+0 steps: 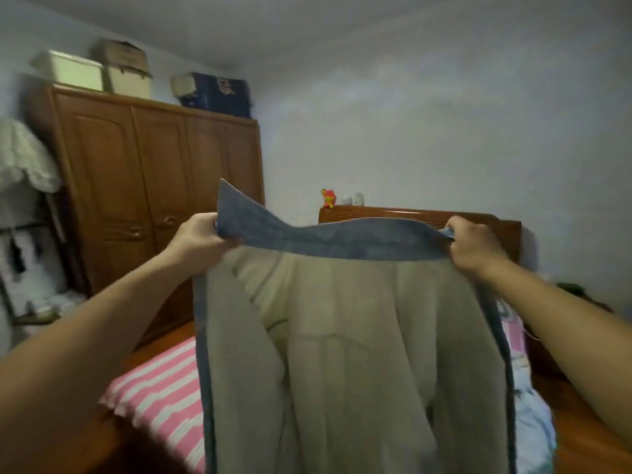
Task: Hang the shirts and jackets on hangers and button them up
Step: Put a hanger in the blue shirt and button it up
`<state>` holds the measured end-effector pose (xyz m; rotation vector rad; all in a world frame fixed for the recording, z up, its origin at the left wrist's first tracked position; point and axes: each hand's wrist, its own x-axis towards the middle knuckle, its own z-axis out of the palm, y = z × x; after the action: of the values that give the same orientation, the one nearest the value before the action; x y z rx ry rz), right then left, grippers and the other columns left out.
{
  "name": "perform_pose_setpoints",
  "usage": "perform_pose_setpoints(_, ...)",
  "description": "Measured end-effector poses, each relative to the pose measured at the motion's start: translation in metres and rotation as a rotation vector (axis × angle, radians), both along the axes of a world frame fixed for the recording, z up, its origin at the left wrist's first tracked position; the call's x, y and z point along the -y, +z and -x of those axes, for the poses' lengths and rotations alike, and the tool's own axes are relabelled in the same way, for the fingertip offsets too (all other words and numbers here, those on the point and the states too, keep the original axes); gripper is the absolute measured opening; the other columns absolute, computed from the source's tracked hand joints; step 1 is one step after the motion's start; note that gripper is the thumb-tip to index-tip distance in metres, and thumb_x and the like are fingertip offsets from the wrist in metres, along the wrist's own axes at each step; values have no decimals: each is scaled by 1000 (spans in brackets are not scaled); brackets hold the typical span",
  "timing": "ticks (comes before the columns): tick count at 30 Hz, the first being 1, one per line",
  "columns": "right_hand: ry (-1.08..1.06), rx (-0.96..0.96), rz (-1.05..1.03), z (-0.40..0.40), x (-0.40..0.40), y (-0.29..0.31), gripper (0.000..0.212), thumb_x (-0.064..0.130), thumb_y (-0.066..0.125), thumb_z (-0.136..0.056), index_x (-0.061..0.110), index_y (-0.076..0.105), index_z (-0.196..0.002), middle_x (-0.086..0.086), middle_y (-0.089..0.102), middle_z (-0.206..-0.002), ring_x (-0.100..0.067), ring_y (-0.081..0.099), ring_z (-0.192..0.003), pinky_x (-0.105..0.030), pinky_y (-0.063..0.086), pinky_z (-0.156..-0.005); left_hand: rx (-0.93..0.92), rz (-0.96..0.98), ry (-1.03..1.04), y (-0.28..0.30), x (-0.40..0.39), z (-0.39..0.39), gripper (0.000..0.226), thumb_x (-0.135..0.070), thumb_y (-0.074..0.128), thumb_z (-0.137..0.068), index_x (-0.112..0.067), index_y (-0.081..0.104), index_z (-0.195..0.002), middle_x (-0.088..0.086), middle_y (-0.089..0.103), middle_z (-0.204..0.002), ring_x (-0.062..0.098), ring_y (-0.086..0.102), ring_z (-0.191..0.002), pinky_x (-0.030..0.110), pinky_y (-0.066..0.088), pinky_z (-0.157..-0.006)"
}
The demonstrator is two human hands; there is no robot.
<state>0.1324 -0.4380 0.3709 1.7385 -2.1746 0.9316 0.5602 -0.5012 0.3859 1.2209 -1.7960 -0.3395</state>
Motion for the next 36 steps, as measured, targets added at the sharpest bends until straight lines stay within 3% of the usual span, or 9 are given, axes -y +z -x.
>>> perform_pose_setpoints(5, -1, 83, -137, -96, 104, -24, 22, 24, 47, -98, 12, 64, -104, -17, 64, -105, -39, 62, -97, -33, 43, -69, -73, -103, 339, -31, 73, -53, 9, -23, 64, -89, -17, 70, -88, 4, 70, -84, 25, 66, -77, 29, 46, -59)
perform_pose_setpoints(9, 245, 1068, -207, -152, 180, -56, 23, 15, 47, -98, 2, 66, -99, -13, 64, -78, -25, 65, -64, -27, 51, -56, -237, -204, 471, -52, 129, -101, 15, -15, 59, -86, -11, 69, -97, 10, 70, -92, 27, 66, -75, 33, 52, -56)
perform_pose_setpoints(12, 381, 1470, -280, -203, 216, -72, 26, 12, 44, -103, 12, 55, -79, -4, 51, -56, -13, 51, -40, -21, 48, -41, -441, -290, 535, -73, 169, -133, 19, -8, 53, -89, -8, 65, -104, 15, 67, -89, 33, 67, -75, 38, 55, -54)
perform_pose_setpoints(17, 516, 1487, -474, -291, 274, -99, 22, 20, 46, -103, 14, 61, -88, -4, 60, -60, -14, 56, -51, -22, 49, -46, -470, -504, 657, -106, 213, -194, 23, -8, 59, -90, 0, 61, -111, 21, 69, -91, 35, 69, -76, 35, 55, -52)
perform_pose_setpoints(22, 629, 1414, -469, -365, 319, -107, 24, 20, 45, -102, 9, 66, -97, -6, 68, -68, -18, 68, -65, -32, 59, -68, -726, -490, 737, -122, 239, -250, 14, -3, 44, -91, -5, 58, -93, 14, 59, -62, 26, 54, -53, 28, 45, -54)
perform_pose_setpoints(26, 543, 1541, -327, -391, 387, -98, 17, 26, 49, -100, 20, 64, -102, 0, 63, -68, -15, 62, -72, -36, 60, -76, -908, -425, 583, -108, 282, -269, 30, -18, 39, -103, -7, 57, -124, 18, 71, -100, 34, 71, -86, 49, 61, -75)
perform_pose_setpoints(30, 346, 1653, -289, -410, 464, -125, 22, 27, 43, -101, 20, 62, -108, -2, 59, -71, -19, 62, -78, -39, 58, -76, -735, -630, 456, -113, 349, -271, 52, -51, 31, -108, -6, 55, -100, 21, 69, -96, 38, 69, -89, 53, 58, -84)
perform_pose_setpoints(33, 228, 1417, -384, -418, 505, -171, 29, 19, 40, -99, 14, 61, -118, -5, 53, -65, -27, 62, -74, -41, 61, -63, -389, -876, 353, -158, 410, -276, 65, -58, 33, -105, 1, 58, -112, 24, 72, -94, 40, 72, -84, 52, 59, -81)
perform_pose_setpoints(36, 189, 1083, -736, -418, 513, -218, 27, 22, 47, -99, 5, 65, -109, -7, 57, -61, -28, 68, -71, -43, 63, -76, -189, -1040, 164, -212, 457, -285, 55, -52, 37, -107, -4, 64, -110, 21, 76, -90, 40, 74, -86, 54, 60, -85)
